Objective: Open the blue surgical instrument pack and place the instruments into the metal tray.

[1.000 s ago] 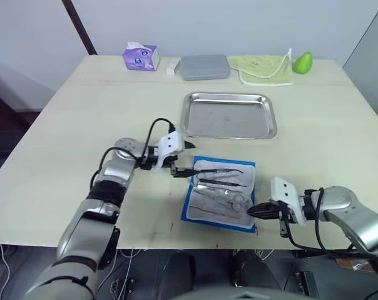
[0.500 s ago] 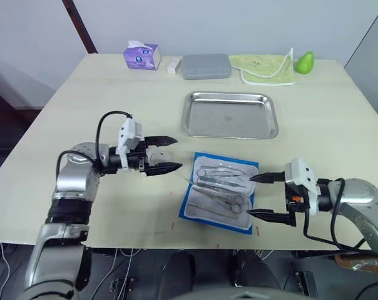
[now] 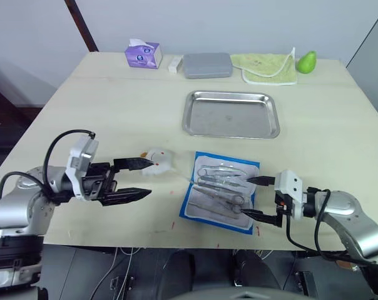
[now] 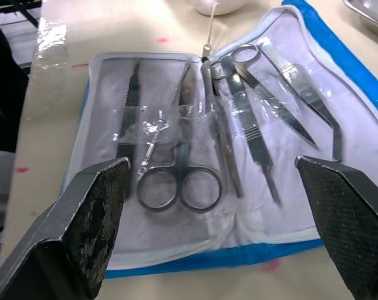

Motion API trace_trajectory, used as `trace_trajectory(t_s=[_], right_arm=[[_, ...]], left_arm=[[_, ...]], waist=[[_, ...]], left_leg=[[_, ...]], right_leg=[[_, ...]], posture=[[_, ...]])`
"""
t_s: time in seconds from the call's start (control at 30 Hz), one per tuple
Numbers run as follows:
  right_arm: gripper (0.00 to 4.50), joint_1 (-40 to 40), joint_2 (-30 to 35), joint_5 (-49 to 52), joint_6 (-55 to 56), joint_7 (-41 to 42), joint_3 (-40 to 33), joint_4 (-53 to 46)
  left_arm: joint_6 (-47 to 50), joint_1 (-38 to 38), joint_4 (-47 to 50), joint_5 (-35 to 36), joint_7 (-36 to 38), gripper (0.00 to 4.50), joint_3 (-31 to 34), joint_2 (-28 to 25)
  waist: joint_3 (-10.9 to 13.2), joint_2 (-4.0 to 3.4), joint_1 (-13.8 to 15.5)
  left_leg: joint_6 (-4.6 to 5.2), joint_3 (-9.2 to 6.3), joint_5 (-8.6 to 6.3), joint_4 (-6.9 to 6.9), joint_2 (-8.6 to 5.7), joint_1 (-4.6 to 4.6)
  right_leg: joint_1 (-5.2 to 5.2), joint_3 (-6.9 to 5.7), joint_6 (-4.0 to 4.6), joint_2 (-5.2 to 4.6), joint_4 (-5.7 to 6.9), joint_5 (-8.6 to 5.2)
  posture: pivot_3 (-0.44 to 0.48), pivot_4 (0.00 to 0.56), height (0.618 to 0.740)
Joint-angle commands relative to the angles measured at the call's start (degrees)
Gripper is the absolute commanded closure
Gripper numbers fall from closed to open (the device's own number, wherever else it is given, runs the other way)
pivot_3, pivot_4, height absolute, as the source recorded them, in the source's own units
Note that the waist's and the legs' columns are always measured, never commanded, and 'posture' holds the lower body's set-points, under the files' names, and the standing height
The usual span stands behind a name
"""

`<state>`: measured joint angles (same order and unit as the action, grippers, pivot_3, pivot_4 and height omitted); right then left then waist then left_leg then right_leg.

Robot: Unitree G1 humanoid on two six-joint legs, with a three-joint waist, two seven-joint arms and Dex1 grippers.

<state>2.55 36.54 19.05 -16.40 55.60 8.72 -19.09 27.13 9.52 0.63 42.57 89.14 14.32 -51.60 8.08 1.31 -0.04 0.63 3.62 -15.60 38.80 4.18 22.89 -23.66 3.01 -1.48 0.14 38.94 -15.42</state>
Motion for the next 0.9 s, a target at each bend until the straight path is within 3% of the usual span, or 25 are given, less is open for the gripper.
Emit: trace_trajectory(t_s=[0.03,0.9], right_arm=[[0.03,-0.27,-0.99,-0.48,2.49,-0.44,-0.07,0.2],[0.03,2.94,-3.58,-6.3,15.33,4.28,3.04,15.42]], left_arm=[[-1.19,0.04,0.78,1.26,3.25,0.0,1.47,-1.05],[-6.64,-1.14,2.17,-0.81,1.96,0.0,-1.06,0.95]], waist=[[0.03,-0.04,-0.15],[0.06,-0.03,-0.53]], left_leg=[[0.0,0.01,0.0,0.0,0.0,0.0],[0.0,0.03,0.0,0.0,0.02,-0.03]], right_leg=[[0.0,0.01,0.0,0.0,0.0,0.0],[0.0,0.04,0.0,0.05,0.01,0.0]], posture=[[0.0,0.15,0.736],[0.0,0.15,0.736]])
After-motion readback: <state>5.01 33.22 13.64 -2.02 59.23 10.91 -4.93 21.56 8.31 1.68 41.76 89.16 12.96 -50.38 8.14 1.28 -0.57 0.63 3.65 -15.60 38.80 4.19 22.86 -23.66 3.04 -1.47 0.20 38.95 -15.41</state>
